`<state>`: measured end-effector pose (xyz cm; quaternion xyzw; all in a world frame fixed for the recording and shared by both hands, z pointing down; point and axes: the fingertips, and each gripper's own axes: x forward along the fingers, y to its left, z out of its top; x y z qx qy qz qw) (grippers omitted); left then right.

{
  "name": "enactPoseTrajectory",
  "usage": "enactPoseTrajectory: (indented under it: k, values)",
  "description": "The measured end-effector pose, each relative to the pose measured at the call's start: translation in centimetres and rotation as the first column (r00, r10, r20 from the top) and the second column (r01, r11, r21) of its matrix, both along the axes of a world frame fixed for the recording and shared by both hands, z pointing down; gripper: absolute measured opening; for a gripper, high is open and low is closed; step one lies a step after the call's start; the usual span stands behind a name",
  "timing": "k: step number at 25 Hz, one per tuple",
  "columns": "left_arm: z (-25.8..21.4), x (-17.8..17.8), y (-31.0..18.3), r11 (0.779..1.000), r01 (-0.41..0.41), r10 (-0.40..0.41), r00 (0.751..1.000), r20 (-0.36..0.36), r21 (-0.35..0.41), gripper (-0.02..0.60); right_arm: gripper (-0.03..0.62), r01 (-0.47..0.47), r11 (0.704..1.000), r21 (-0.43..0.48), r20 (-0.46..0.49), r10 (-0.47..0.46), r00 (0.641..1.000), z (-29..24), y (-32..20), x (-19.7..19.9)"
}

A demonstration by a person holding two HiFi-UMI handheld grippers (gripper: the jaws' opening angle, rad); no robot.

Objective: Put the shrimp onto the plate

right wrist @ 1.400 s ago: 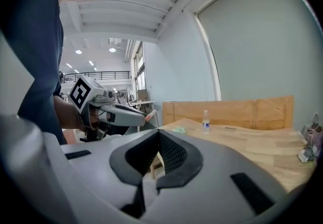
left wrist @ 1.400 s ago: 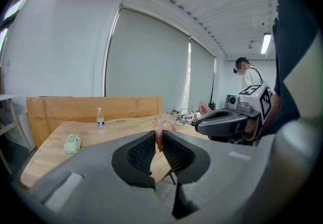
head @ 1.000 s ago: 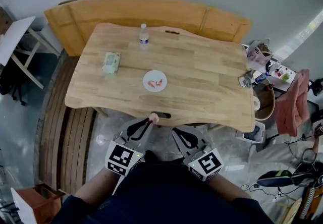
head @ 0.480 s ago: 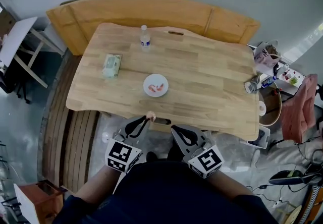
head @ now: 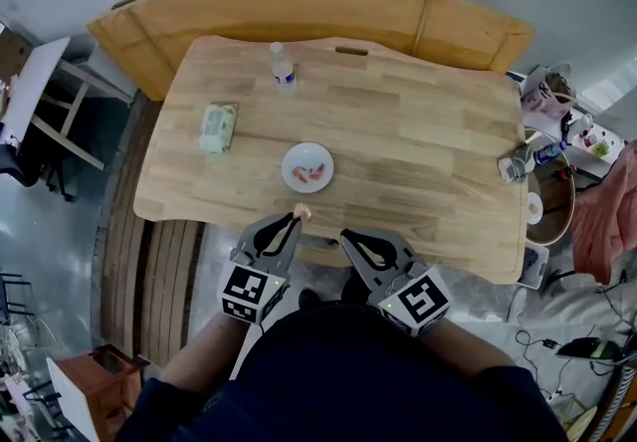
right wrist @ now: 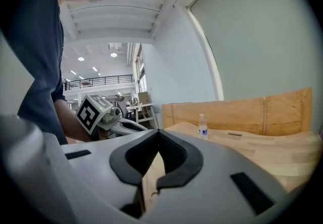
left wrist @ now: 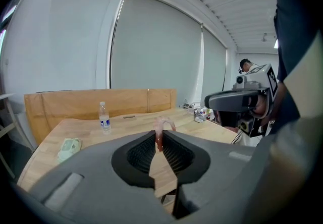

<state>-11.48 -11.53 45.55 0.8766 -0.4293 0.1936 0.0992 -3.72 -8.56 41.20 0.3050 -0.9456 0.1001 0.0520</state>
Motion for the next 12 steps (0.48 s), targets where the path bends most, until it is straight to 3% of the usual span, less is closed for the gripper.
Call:
enactPoseTrajectory:
  k: [12]
  values:
    - [4.8,0.6,-7.3,1.000,0.016,-0.016,0.996,0.082,-0.003,0.046,0.009,0.002,0.999,-0.039,-0.013,-0.003,1.000,1.9,-2.9,2.2]
